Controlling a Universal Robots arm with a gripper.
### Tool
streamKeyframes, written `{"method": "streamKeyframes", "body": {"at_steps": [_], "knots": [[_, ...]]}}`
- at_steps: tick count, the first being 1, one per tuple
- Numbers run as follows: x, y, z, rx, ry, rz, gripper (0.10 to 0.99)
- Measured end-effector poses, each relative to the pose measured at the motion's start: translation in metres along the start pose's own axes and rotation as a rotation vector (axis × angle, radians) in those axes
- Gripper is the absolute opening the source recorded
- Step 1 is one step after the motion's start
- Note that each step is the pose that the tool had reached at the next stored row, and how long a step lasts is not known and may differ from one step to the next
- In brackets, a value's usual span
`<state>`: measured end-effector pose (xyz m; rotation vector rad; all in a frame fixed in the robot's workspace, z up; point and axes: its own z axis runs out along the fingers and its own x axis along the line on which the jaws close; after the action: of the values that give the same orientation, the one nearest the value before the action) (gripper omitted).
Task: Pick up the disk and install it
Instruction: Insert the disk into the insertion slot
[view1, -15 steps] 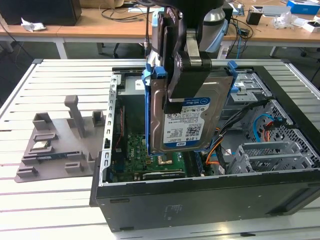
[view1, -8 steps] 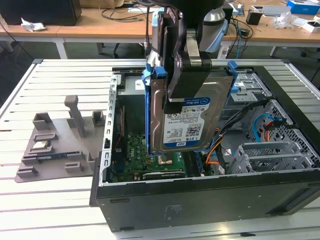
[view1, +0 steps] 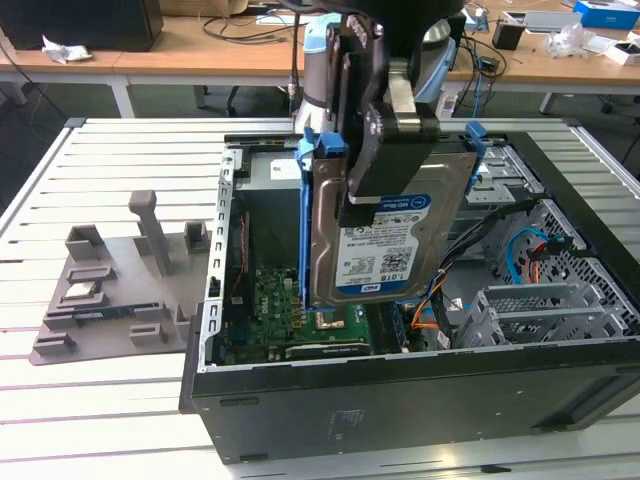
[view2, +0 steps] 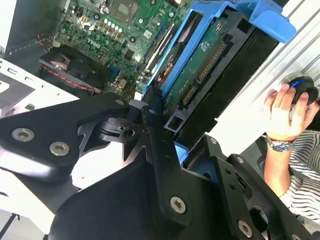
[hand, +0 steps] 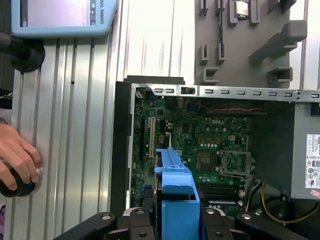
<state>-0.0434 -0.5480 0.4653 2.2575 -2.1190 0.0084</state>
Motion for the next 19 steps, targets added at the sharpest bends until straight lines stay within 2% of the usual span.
{"method": "streamKeyframes", "body": {"at_steps": [1, 7, 14, 18, 19], "knots": [[0.0002, -0.0029, 0.0, 0.0, 0.0, 0.0, 0.365], [0.002, -0.0312, -0.0008, 0.0, -0.0001, 0.0, 0.365], [0.0037, -0.0594, -0.0016, -0.001, 0.0, 0.0, 0.365], [0.0054, -0.0844, -0.0021, -0.003, 0.0003, 0.0, 0.365], [0.0056, -0.0884, -0.0022, -0.003, 0.0002, 0.0, 0.365]]}}
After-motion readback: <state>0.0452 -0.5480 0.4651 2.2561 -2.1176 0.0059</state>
